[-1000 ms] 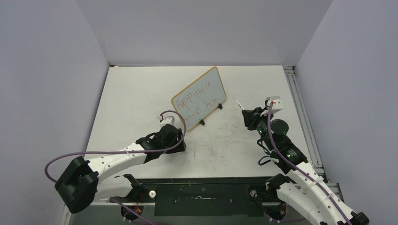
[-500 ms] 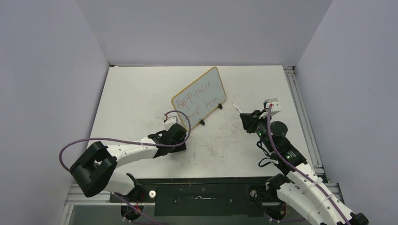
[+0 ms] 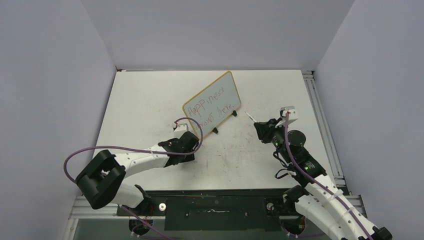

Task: Write a sentence on the whiteboard
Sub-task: Close the whiteboard marker at the center of the board.

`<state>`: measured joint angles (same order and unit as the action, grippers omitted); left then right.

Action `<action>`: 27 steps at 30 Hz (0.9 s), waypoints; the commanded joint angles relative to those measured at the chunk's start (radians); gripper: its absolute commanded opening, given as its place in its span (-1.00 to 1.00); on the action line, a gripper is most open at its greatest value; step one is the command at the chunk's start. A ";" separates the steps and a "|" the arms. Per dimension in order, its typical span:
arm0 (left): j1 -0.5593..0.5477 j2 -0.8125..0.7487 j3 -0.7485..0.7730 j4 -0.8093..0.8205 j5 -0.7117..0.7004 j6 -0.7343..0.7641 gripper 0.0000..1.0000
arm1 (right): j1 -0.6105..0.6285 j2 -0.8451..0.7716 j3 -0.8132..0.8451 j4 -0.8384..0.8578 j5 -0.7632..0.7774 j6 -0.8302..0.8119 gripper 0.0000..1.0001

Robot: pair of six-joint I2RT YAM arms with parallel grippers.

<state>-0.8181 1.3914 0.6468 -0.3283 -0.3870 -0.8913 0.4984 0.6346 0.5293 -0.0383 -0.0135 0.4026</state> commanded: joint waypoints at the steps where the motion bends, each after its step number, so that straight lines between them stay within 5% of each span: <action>1: 0.005 -0.003 0.037 -0.008 0.006 0.016 -0.36 | 0.005 0.000 -0.009 0.075 -0.027 0.017 -0.89; 8: 0.005 0.065 0.066 -0.028 0.029 0.039 -0.51 | 0.005 -0.004 -0.008 0.086 -0.072 0.015 -0.89; 14: 0.014 0.040 0.025 0.009 0.040 0.007 -0.99 | 0.007 -0.012 -0.038 0.158 -0.176 -0.001 -0.89; 27: 0.030 -0.442 -0.104 0.272 0.089 -0.256 -1.00 | 0.111 -0.092 -0.142 0.429 -0.201 0.005 -0.89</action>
<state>-0.7910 1.0981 0.5457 -0.2001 -0.3046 -1.0370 0.5671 0.5850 0.4191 0.1913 -0.2054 0.4026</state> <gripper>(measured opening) 0.063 0.158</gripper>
